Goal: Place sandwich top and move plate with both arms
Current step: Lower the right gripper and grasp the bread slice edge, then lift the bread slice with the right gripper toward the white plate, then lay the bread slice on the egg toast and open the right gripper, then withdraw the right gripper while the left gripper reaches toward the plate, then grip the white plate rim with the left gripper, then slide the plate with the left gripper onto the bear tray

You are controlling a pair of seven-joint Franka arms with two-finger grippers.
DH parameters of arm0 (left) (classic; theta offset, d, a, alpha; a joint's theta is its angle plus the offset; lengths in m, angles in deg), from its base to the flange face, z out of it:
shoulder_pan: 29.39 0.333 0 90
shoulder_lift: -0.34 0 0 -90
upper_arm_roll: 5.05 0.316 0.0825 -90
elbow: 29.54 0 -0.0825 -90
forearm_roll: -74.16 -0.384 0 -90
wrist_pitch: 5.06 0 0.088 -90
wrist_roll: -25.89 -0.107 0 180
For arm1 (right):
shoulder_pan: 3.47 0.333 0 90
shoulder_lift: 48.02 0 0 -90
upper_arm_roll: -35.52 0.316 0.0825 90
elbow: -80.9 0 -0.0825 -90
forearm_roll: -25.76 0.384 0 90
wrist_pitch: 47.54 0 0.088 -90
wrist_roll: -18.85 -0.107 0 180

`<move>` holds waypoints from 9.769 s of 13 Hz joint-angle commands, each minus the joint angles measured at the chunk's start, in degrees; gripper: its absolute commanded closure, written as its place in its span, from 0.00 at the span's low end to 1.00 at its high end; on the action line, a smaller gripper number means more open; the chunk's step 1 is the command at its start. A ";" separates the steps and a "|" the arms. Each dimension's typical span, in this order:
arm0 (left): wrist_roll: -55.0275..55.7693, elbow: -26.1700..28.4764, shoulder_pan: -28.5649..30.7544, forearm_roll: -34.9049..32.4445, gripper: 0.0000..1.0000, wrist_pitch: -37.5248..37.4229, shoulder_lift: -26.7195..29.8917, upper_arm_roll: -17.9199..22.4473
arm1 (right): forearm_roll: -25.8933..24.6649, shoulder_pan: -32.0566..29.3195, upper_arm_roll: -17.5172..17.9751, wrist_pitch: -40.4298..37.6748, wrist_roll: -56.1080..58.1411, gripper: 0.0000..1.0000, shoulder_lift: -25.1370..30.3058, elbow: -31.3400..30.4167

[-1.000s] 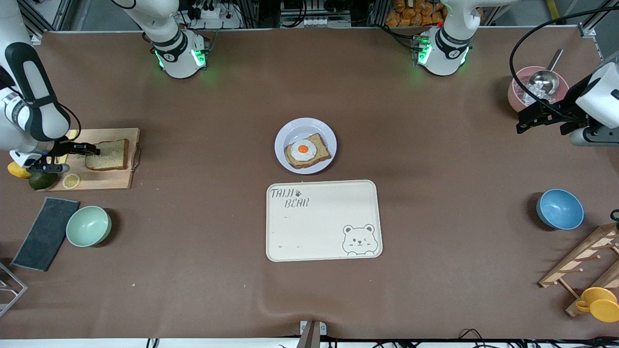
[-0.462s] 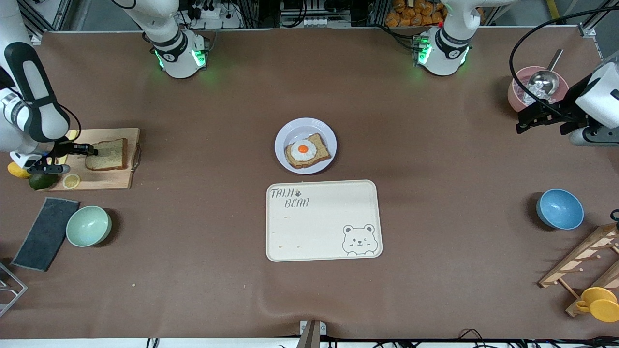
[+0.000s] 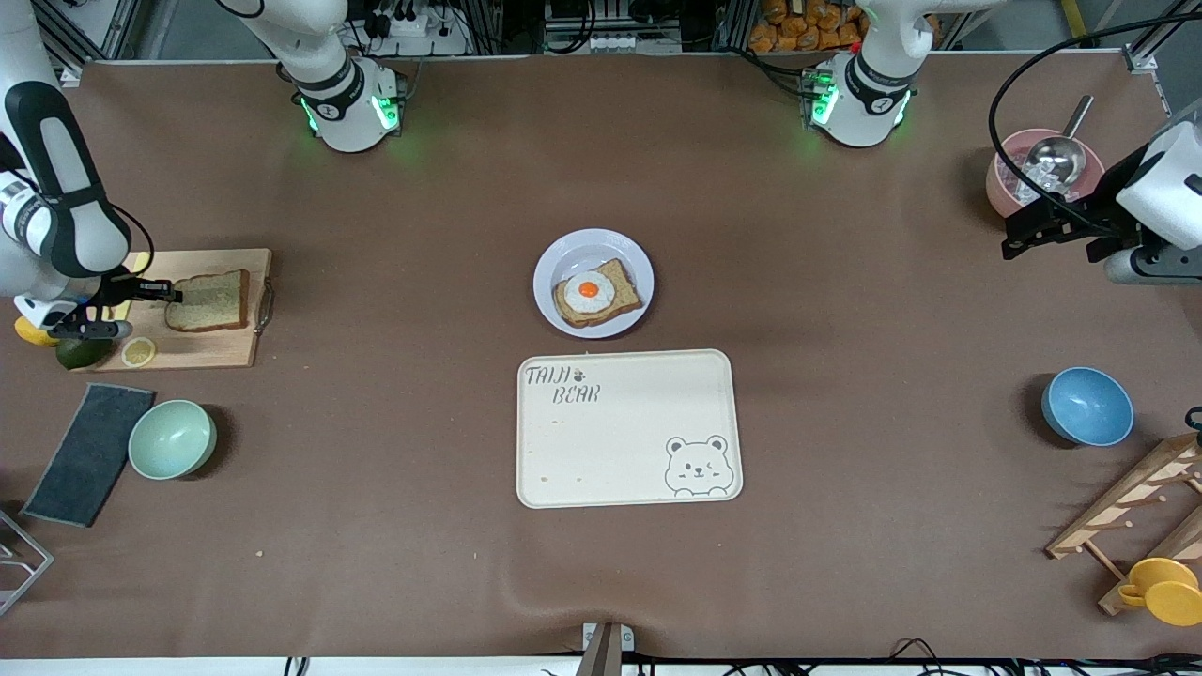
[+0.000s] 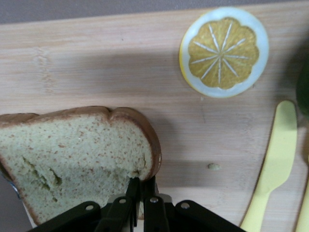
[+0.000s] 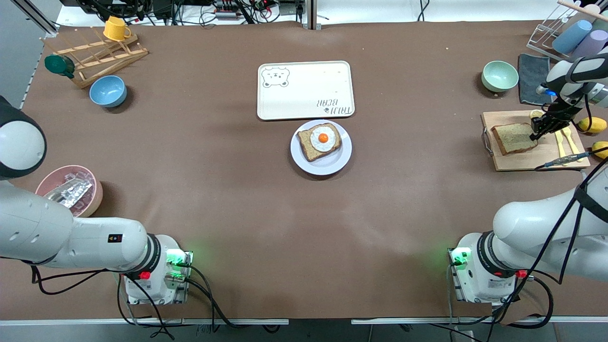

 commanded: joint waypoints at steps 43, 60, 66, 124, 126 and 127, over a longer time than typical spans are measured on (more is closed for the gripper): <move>-0.04 0.72 0.68 1.07 0.00 0.61 -0.56 -0.12 | 31.32 42.30 28.56 10.04 -12.48 1.00 -4.52 7.58; -0.22 13.68 3.92 21.69 0.00 6.83 -2.06 0.14 | 17.98 16.32 28.29 -9.72 -11.51 0.00 7.16 9.33; -3.28 32.07 3.58 36.21 0.00 20.02 -1.44 -5.03 | 4.27 13.03 20.68 -22.54 -12.21 0.00 18.42 12.74; -72.74 40.19 18.60 103.64 1.00 38.66 -30.17 -31.50 | 1.08 23.41 1.49 -49.29 -28.47 0.00 22.12 37.99; -70.97 37.03 18.35 103.46 1.00 39.28 -32.01 -29.67 | 1.00 23.41 1.49 -49.29 -28.47 0.00 22.12 37.99; -71.06 35.10 17.74 103.46 1.00 40.15 -33.42 -28.79 | 1.08 23.41 1.49 -49.29 -28.47 0.00 22.12 37.99</move>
